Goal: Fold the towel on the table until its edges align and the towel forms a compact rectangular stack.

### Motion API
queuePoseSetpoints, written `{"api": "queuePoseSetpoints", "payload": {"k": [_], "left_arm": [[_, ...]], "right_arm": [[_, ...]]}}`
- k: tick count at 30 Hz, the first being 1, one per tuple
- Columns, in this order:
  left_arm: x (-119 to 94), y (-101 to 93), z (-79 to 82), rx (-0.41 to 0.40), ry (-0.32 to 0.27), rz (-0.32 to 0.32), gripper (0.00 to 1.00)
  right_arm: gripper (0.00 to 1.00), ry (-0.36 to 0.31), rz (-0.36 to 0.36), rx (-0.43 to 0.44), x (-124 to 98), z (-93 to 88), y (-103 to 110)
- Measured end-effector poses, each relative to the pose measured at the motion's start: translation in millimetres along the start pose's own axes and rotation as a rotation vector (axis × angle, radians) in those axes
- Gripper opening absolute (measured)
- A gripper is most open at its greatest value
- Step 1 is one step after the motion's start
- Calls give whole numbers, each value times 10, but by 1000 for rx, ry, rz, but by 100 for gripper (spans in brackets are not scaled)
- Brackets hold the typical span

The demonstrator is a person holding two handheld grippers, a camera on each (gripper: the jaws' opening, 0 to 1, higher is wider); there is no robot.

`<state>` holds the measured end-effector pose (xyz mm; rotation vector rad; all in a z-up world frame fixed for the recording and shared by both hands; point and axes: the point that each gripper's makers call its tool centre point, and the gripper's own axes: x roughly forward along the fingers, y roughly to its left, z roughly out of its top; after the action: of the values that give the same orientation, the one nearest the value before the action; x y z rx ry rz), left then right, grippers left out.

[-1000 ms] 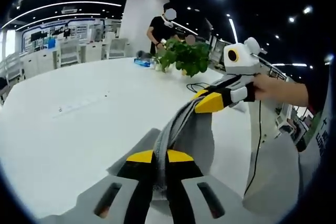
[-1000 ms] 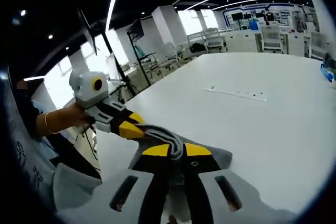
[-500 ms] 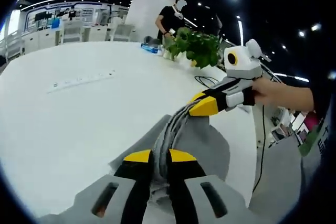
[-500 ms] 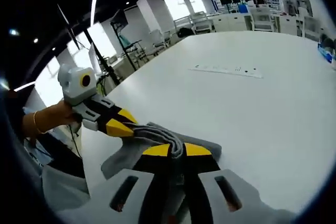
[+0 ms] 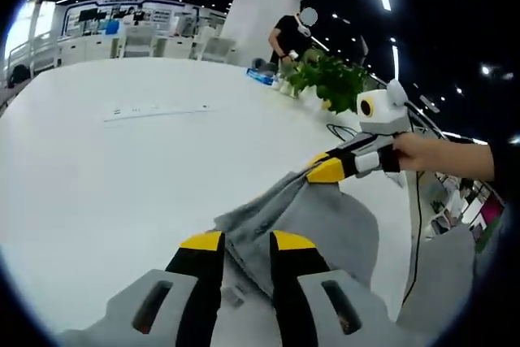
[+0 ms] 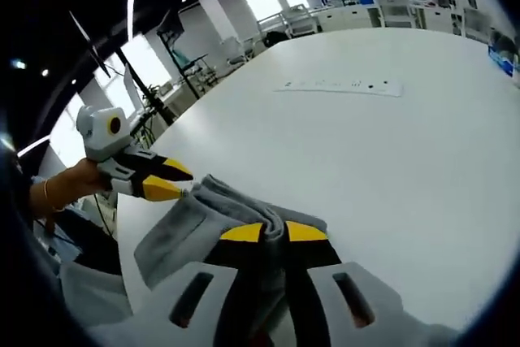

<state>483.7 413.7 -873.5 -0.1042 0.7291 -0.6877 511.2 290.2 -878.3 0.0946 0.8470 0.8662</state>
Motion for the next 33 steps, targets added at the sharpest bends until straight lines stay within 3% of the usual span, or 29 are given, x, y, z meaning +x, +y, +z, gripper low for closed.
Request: {"api": "queuePoseSetpoints", "payload": {"k": [4,18,33], "left_arm": [[76,78,-69,-26,14,48,23],[215,127,-162,-33,39,63,21],[322,126,-112,-4,23,29,21]], "right_arm": [[9,5,-7,-13,4,4,-25],[21,-6,-56,-77,-58,-59,-106],[24,-33,-92,38,-55,-208,-274]]}}
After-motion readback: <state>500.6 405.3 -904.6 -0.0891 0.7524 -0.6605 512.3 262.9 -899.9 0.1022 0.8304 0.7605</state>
